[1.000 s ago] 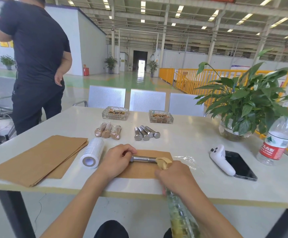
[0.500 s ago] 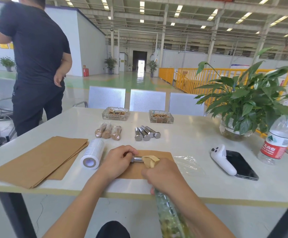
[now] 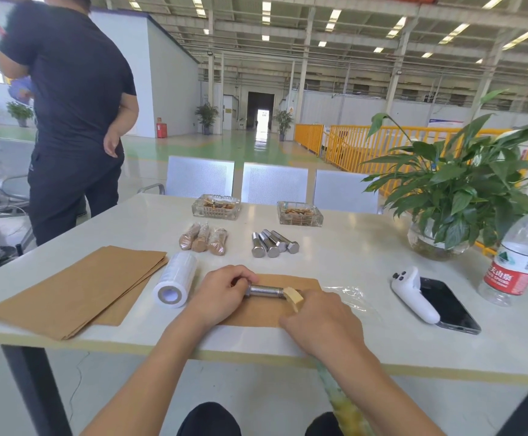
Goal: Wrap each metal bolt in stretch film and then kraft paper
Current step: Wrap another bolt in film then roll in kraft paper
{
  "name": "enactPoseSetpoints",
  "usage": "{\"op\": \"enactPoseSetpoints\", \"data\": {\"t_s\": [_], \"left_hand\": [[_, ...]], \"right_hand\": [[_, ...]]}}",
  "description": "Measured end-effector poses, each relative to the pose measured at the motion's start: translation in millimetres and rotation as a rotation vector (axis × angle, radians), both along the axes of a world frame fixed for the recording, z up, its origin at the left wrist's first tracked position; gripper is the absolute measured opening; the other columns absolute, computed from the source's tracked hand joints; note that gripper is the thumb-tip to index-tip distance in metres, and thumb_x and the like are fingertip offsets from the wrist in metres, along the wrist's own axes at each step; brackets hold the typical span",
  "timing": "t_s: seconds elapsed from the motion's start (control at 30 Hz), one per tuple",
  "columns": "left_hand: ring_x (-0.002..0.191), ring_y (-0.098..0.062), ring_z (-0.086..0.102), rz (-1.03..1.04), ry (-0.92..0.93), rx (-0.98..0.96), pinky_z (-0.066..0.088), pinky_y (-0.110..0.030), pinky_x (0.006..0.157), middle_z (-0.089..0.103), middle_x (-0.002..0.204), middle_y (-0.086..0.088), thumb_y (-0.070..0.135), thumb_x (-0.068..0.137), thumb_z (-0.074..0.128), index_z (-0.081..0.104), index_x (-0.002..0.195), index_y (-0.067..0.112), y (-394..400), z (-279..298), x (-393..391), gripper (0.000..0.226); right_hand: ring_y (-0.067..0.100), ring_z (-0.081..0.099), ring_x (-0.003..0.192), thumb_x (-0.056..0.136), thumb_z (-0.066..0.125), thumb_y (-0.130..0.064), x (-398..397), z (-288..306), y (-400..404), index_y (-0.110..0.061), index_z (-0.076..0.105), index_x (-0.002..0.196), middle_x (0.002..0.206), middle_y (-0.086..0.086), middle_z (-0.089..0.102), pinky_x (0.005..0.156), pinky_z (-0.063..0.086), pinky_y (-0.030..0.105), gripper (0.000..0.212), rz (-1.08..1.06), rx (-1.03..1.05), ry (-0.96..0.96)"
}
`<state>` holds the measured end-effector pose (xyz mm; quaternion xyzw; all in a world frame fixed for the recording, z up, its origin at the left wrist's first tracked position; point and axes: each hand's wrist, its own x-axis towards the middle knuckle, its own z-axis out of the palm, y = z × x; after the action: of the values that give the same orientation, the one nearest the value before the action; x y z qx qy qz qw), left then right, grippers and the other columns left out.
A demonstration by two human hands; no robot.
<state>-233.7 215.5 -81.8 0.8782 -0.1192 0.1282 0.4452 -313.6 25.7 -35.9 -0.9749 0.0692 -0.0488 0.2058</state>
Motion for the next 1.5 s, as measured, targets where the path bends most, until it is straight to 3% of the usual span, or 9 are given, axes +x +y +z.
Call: {"op": "enactPoseSetpoints", "data": {"t_s": [0.17, 0.33, 0.5, 0.63, 0.77, 1.0, 1.13, 1.3, 1.5], "left_hand": [[0.093, -0.006, 0.061, 0.006, 0.0, 0.008, 0.043, -0.013, 0.077, 0.072, 0.1, 0.011, 0.01, 0.096, 0.051, 0.073, 0.092, 0.033, -1, 2, -1, 0.032], [0.085, -0.001, 0.057, 0.0, 0.012, -0.014, 0.039, -0.008, 0.069, 0.072, 0.095, 0.008, 0.008, 0.096, 0.052, 0.074, 0.09, 0.031, -3, 5, -4, 0.033], [0.085, -0.004, 0.058, 0.009, 0.021, -0.006, 0.037, -0.009, 0.067, 0.072, 0.096, 0.009, 0.008, 0.096, 0.051, 0.074, 0.091, 0.03, -4, 6, -6, 0.033], [0.091, -0.008, 0.06, 0.003, 0.025, -0.012, 0.039, -0.009, 0.07, 0.072, 0.099, 0.008, 0.007, 0.096, 0.051, 0.074, 0.092, 0.029, -4, 7, -8, 0.033], [0.09, -0.015, 0.062, -0.001, 0.025, -0.019, 0.044, -0.017, 0.075, 0.072, 0.098, 0.006, 0.006, 0.096, 0.051, 0.075, 0.093, 0.028, -4, 7, -9, 0.033], [0.093, -0.012, 0.06, 0.002, 0.016, -0.009, 0.039, -0.01, 0.071, 0.072, 0.1, 0.006, 0.006, 0.097, 0.051, 0.075, 0.095, 0.026, -4, 7, -9, 0.031], [0.087, -0.007, 0.059, 0.009, 0.017, -0.008, 0.037, -0.008, 0.068, 0.071, 0.098, 0.008, 0.007, 0.098, 0.051, 0.075, 0.094, 0.028, -4, 8, -9, 0.031], [0.081, -0.003, 0.057, 0.015, 0.03, -0.002, 0.036, -0.011, 0.066, 0.071, 0.092, 0.01, 0.01, 0.098, 0.052, 0.073, 0.092, 0.032, -3, 7, -6, 0.032], [0.086, -0.006, 0.058, 0.01, 0.028, 0.002, 0.037, -0.016, 0.069, 0.071, 0.096, 0.01, 0.01, 0.097, 0.053, 0.073, 0.092, 0.033, -3, 6, -5, 0.032]], "right_hand": [[0.027, 0.061, 0.101, 0.087, 0.056, -0.045, -1, -2, -11, -0.028, 0.053, 0.088, 0.112, -0.001, 0.062, 0.075, 0.04, 0.033, 0.017, -0.027, -0.03, 0.015], [0.025, 0.048, 0.086, 0.085, 0.057, -0.039, -3, 1, 1, -0.026, 0.05, 0.079, 0.08, -0.009, 0.041, 0.071, 0.037, 0.032, 0.015, 0.019, -0.005, -0.031], [0.023, 0.047, 0.082, 0.086, 0.058, -0.04, -8, 0, 21, -0.029, 0.049, 0.077, 0.077, -0.012, 0.041, 0.052, 0.027, 0.026, 0.017, 0.074, 0.005, -0.052], [0.02, 0.056, 0.079, 0.081, 0.057, -0.045, -8, -1, 28, -0.03, 0.055, 0.085, 0.086, -0.006, 0.068, 0.061, 0.038, 0.028, 0.016, 0.075, 0.164, 0.005], [0.01, 0.061, 0.042, 0.069, 0.053, -0.045, -11, 1, 33, -0.021, 0.061, 0.076, 0.052, 0.001, 0.07, 0.057, 0.049, 0.026, 0.026, 0.12, 0.395, 0.22], [0.011, 0.058, 0.038, 0.069, 0.057, -0.037, -5, 3, 11, -0.013, 0.067, 0.088, 0.052, 0.004, 0.07, 0.051, 0.045, 0.022, 0.032, 0.013, 0.509, 0.178], [0.018, 0.073, 0.059, 0.07, 0.061, -0.04, -4, -1, -1, -0.016, 0.064, 0.085, 0.049, -0.002, 0.067, 0.064, 0.054, 0.03, 0.029, -0.034, 0.505, 0.126], [0.015, 0.07, 0.071, 0.078, 0.06, -0.037, -2, -1, -11, -0.017, 0.062, 0.088, 0.053, -0.002, 0.07, 0.07, 0.056, 0.031, 0.023, -0.067, 0.398, 0.133], [0.008, 0.058, 0.04, 0.078, 0.061, -0.035, -4, 0, 3, -0.012, 0.068, 0.09, 0.052, 0.002, 0.069, 0.05, 0.042, 0.021, 0.027, -0.007, 0.524, 0.193]]}}
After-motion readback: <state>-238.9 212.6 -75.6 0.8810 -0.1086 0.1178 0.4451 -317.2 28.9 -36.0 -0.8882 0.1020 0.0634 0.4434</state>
